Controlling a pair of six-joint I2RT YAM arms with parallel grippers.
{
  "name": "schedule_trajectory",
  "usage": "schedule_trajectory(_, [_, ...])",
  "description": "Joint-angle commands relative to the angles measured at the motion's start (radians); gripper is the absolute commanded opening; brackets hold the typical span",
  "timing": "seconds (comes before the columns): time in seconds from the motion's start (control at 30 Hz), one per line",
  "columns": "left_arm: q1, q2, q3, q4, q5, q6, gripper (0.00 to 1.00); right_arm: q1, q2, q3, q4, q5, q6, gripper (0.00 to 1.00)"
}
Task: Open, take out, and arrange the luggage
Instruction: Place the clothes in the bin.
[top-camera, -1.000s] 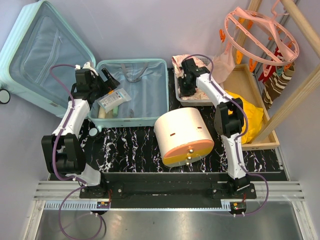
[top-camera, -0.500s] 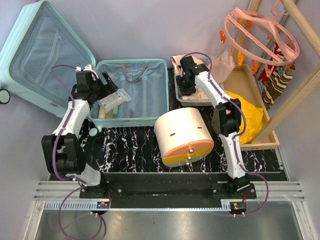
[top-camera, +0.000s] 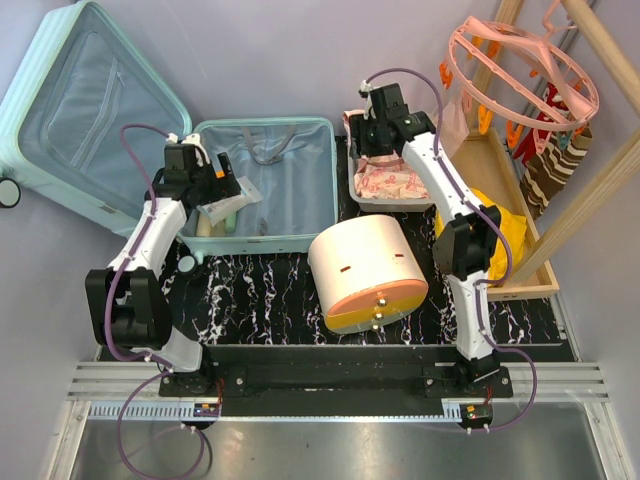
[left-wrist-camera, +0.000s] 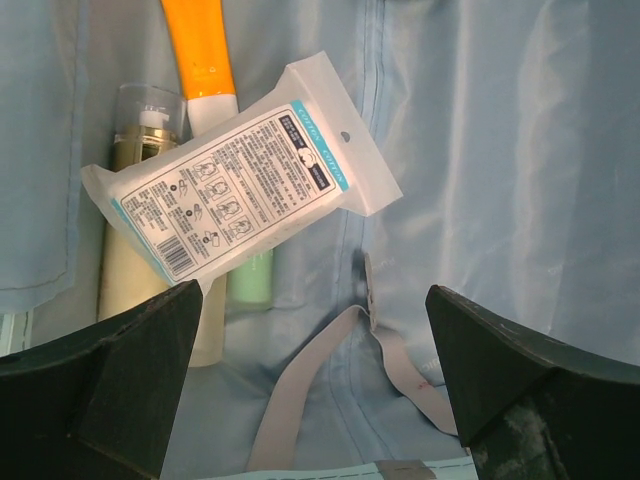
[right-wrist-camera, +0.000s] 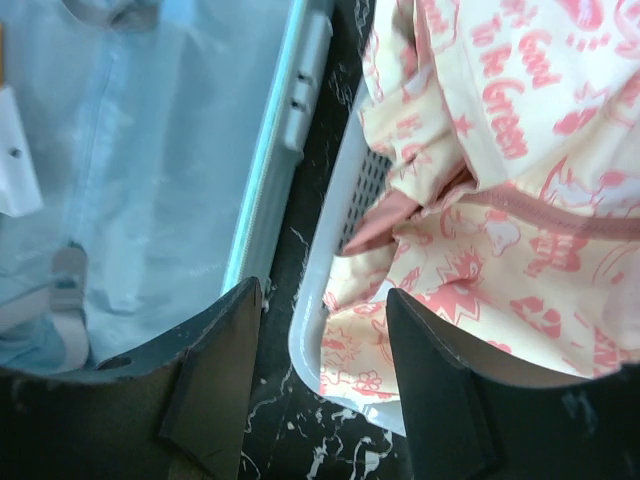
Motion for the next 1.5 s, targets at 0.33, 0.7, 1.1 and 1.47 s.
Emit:
schedule_trajectory(0.33, [-0.052, -0.068, 0.051, 0.029, 0.041, 0.002, 0.99, 0.007, -0.145, -0.058, 0.103, -0.031, 0.000, 0.72])
schedule_trajectory(0.7, [-0.081, -0.181, -0.037, -0.009, 0.066, -0.027, 0.99, -0.003, 0.203, 0.302, 0.211, 0.115, 0.049, 0.45])
schedule_trajectory(1.1, [-0.077, -0.257, -0.094, -0.043, 0.009, 0.003, 0.99, -0.065, 0.395, 0.348, 0.397, -0.092, 0.102, 0.44])
schedule_trajectory(1.47, [-0.073, -0.183, -0.035, -0.040, 0.016, 0.009, 0.99, -0.103, 0.401, 0.299, 0.380, 0.078, 0.159, 0.42])
